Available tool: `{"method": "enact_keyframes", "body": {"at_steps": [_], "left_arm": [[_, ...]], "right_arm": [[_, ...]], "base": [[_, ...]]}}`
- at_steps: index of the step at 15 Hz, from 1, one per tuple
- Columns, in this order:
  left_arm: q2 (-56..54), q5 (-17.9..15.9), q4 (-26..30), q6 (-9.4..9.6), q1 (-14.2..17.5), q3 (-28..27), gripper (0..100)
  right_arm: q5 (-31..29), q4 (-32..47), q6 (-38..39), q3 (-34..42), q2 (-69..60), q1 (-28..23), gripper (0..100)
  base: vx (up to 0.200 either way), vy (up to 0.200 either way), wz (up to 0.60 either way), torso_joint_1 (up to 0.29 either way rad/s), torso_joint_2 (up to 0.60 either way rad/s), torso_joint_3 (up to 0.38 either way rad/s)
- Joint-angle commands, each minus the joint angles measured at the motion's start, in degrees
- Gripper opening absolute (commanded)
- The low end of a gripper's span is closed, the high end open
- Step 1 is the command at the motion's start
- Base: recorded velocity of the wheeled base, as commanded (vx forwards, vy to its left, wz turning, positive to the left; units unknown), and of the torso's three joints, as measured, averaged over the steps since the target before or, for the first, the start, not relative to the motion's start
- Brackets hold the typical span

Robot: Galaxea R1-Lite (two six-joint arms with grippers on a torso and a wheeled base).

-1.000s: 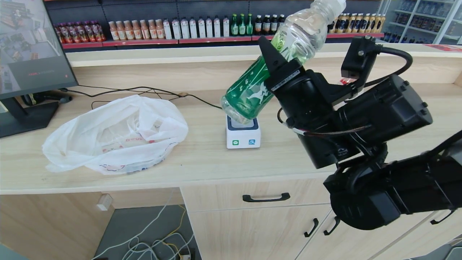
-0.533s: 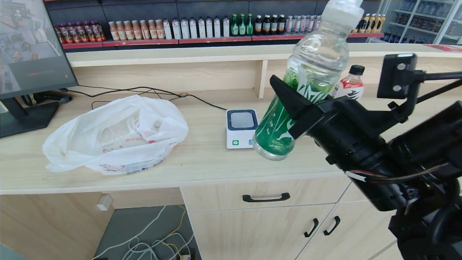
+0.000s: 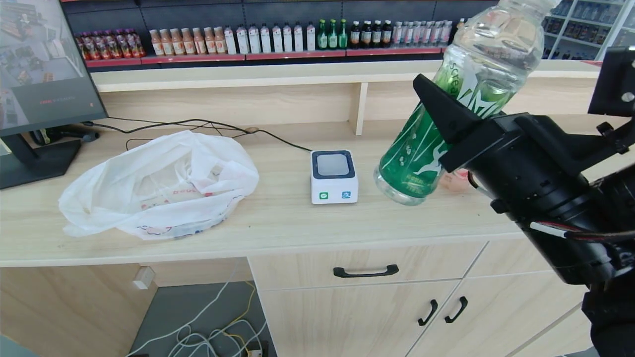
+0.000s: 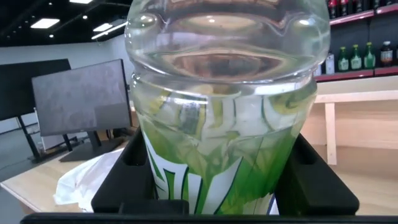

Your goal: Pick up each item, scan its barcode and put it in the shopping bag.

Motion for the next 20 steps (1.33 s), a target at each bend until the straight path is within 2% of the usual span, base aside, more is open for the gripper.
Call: {"method": "enact_keyframes", "body": {"at_steps": [1,10,20], "left_arm": [[0.0,0.0,0.0,0.0,0.0,0.0,100],[0.0,0.0,0.0,0.0,0.0,0.0,100],[0.0,0.0,0.0,0.0,0.0,0.0,100]], "right_arm": [[0.0,-0.1,-0.2,0.7,-1.4,-0.2,0],[0.0,-0.1,-0.2,0.1,0.6,-1.0,0],[0.0,-0.1,-0.5,1.2,2.2,-4.3,0]], "base": [[0.0,0.0,0.0,0.0,0.0,0.0],[0.0,0.0,0.0,0.0,0.0,0.0],[0.0,0.0,0.0,0.0,0.0,0.0]]}}
